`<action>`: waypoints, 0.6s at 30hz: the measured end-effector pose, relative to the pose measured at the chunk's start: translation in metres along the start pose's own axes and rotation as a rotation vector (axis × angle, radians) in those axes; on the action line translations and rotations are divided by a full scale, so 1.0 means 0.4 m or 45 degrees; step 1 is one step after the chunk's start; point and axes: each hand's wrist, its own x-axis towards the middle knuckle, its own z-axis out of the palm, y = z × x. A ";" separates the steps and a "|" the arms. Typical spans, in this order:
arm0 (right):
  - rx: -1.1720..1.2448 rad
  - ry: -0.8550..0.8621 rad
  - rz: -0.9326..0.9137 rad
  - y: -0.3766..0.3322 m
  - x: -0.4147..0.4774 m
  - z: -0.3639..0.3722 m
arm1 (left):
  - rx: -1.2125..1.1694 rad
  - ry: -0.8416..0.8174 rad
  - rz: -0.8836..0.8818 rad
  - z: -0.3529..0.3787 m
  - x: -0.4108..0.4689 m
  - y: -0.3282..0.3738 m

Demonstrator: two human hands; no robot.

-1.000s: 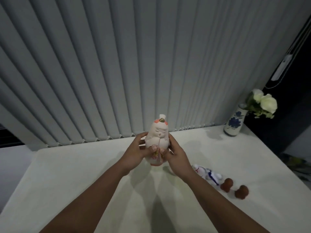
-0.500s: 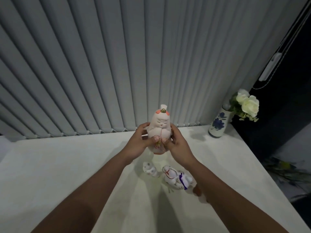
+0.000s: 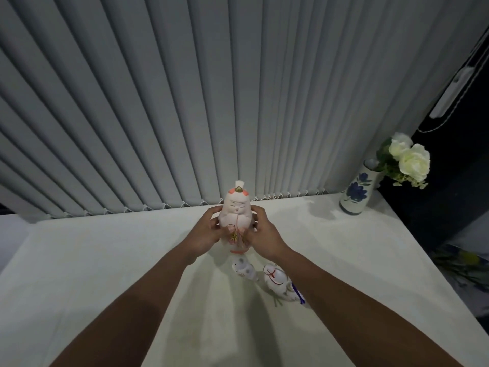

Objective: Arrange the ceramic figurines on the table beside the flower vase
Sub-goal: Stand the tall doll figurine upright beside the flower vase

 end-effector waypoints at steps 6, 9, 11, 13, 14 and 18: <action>-0.050 0.005 0.018 0.020 0.036 0.040 | -0.074 0.016 -0.007 -0.027 0.022 -0.034; -0.028 0.010 0.040 0.030 0.048 0.044 | -0.117 0.019 0.013 -0.032 0.033 -0.042; 0.005 -0.005 0.047 0.035 0.052 0.038 | -0.134 0.015 0.035 -0.034 0.037 -0.044; 0.042 -0.037 0.056 0.040 0.057 0.029 | -0.148 0.010 0.056 -0.036 0.042 -0.049; 0.044 -0.041 0.058 0.045 0.063 0.024 | -0.153 0.003 0.065 -0.038 0.046 -0.051; 0.006 -0.080 0.115 0.053 0.088 0.008 | -0.145 -0.094 0.072 -0.056 0.067 -0.050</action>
